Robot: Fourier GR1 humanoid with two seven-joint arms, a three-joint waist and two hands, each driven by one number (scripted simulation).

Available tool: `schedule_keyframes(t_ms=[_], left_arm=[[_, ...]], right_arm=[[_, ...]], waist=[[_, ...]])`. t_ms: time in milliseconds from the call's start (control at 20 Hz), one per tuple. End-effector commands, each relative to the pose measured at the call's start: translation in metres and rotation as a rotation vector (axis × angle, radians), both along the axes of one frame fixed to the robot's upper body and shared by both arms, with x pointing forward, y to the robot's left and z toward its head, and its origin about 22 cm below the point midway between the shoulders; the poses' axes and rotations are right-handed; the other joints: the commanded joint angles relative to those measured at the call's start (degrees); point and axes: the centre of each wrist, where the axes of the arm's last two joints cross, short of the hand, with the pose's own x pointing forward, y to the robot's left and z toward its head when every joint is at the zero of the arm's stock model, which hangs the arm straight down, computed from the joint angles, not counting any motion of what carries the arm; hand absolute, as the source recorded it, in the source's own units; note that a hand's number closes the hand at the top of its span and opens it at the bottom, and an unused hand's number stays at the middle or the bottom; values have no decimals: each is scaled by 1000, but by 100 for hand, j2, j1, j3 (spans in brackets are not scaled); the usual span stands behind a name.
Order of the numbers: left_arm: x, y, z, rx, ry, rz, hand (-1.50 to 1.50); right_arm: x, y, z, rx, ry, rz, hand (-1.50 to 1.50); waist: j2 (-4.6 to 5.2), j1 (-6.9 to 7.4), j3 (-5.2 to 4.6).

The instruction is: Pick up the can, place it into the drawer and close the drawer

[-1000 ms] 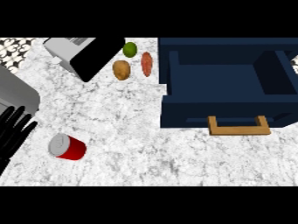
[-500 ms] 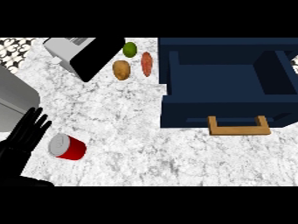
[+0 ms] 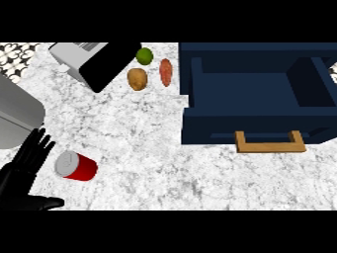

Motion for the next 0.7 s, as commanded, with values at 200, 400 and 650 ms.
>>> schedule_keyframes(t_ms=[200,400,650], left_arm=[[-18,27,-46,4,60,5,-150],[7,12,-58,-2,50,-3,-150],[8,9,-73,-48,74,20,-150]], right_arm=[[3,3,-5,3,-3,12,-150],[-6,11,-2,4,-14,3,-150],[-19,0,-8,1,-2,11,-150]], waist=[[3,14,0],[1,-12,1],[-3,-17,2]])
